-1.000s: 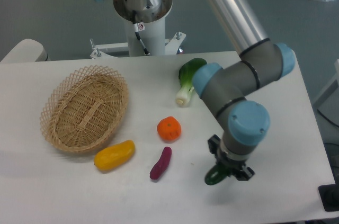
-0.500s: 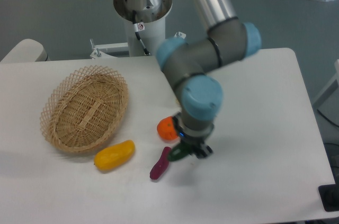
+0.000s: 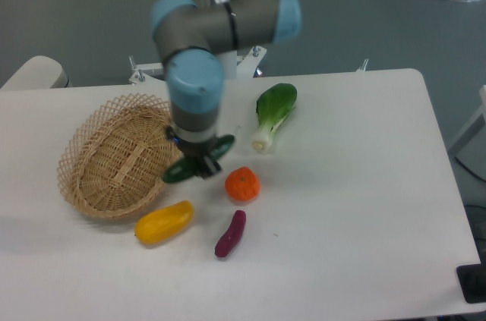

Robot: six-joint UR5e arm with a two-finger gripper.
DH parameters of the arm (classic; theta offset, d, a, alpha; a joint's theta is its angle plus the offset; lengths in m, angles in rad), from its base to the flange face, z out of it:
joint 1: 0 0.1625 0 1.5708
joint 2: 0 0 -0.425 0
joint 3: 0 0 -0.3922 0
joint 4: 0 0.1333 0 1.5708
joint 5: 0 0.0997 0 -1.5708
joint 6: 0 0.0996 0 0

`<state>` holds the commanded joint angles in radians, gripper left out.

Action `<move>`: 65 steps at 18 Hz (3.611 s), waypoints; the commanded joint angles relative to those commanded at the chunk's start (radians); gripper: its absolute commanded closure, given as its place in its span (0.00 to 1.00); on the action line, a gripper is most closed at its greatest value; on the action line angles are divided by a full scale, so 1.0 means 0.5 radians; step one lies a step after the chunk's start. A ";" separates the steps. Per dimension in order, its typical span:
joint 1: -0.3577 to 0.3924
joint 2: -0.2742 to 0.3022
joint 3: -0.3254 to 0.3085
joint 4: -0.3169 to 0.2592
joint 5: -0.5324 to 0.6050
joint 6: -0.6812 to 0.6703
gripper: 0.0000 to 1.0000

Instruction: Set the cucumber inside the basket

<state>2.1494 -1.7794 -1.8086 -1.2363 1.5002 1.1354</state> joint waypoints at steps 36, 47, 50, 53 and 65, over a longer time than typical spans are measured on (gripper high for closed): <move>0.020 -0.307 0.457 0.190 0.043 -0.179 0.00; 0.426 -0.678 0.816 0.172 0.208 0.297 0.00; 0.508 -0.748 0.911 0.169 0.209 0.337 0.00; 0.558 -0.831 1.003 0.175 0.215 0.410 0.00; 0.668 -1.010 1.243 0.172 0.199 0.585 0.00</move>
<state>2.4835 -2.2841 -1.1873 -1.1505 1.5999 1.4281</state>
